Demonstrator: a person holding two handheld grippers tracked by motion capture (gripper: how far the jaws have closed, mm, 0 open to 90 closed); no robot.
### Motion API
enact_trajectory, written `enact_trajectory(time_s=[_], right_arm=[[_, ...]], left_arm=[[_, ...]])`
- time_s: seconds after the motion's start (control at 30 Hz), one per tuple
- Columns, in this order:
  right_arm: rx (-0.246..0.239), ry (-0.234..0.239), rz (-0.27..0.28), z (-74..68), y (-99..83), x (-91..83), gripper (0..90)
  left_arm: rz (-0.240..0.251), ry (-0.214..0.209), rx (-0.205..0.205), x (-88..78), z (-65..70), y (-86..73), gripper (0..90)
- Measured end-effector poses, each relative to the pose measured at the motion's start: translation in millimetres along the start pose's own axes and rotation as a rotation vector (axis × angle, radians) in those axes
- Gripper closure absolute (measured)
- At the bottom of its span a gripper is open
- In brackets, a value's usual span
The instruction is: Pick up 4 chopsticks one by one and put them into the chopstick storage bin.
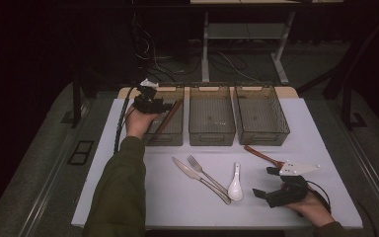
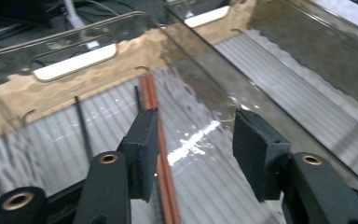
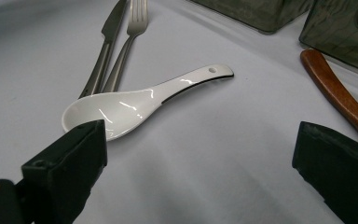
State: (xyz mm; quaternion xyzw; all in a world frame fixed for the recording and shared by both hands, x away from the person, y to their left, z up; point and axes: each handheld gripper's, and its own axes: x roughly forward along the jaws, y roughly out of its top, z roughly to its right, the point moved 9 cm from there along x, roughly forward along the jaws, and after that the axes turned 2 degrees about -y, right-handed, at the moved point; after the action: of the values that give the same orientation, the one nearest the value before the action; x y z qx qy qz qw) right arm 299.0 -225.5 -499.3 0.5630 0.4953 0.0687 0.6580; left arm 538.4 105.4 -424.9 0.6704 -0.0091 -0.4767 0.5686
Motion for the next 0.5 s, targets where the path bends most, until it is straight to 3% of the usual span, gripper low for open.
enact_trajectory(time_s=[0.13,0.3,0.5], right_arm=[[0.002,-0.002,0.002,0.7,0.2,0.4,3.0],[0.002,-0.001,0.002,1.3,0.4,0.7,2.9],[0.002,0.0,0.001,1.4,0.4,1.2,3.0]], left_arm=[[0.004,-0.047,0.017,-1.7,9.8,-3.0,44.0],[-0.012,-0.07,0.068,-5.7,18.3,-10.4,40.9],[0.022,-0.108,0.065,-12.5,31.4,-17.1,37.3]])
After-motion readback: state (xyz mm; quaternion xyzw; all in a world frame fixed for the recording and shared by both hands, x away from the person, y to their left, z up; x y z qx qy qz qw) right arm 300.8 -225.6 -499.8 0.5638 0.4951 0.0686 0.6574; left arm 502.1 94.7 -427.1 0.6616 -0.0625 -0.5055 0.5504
